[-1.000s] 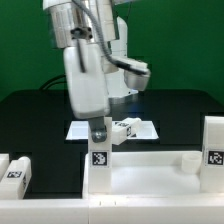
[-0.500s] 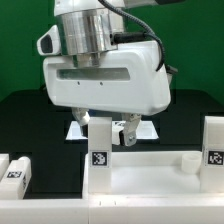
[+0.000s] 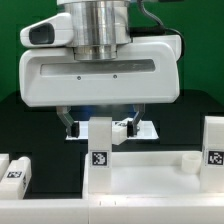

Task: Assemble desk

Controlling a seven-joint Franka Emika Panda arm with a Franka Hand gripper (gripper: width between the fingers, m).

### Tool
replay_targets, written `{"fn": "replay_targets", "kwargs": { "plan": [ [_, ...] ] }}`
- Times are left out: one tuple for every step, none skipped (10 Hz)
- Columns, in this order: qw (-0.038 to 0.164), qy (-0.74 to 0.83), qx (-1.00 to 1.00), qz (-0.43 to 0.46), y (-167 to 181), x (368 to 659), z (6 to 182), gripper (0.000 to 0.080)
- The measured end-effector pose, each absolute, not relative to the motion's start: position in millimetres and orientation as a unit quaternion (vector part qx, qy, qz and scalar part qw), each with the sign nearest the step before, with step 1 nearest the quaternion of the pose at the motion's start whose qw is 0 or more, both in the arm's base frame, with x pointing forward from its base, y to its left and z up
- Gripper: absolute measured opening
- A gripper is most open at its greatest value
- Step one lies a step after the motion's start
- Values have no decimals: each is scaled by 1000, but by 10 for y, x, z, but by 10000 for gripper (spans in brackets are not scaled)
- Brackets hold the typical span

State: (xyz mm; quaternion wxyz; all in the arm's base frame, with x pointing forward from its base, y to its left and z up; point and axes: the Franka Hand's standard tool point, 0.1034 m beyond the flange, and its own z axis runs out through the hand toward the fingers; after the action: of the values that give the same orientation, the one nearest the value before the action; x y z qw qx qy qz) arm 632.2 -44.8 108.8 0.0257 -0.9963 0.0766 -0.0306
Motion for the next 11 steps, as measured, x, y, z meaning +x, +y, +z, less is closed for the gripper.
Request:
{"fn": "replay_targets", "kwargs": {
  "plan": [
    [26, 94, -995, -30, -447, 6320, 1086, 524],
    [26, 100, -994, -30, -448, 6320, 1086, 524],
    [27, 125, -991, -29, -447, 6320, 1086, 385],
    [27, 158, -987, -28, -468, 6319, 1087, 285],
    [27, 200, -979, -30, -469, 6323, 1087, 285],
    [29, 267, -963, -34, -472, 6319, 1079, 285],
    [30, 338, -940, -38, -461, 6313, 1076, 285],
    [33, 425, -904, -36, -454, 6310, 1071, 285],
    [40, 507, -860, -37, -454, 6310, 1067, 285],
    [53, 597, -799, -40, -456, 6301, 1067, 285],
    [78, 642, -762, -34, -507, 6292, 1068, 287]
  ]
}}
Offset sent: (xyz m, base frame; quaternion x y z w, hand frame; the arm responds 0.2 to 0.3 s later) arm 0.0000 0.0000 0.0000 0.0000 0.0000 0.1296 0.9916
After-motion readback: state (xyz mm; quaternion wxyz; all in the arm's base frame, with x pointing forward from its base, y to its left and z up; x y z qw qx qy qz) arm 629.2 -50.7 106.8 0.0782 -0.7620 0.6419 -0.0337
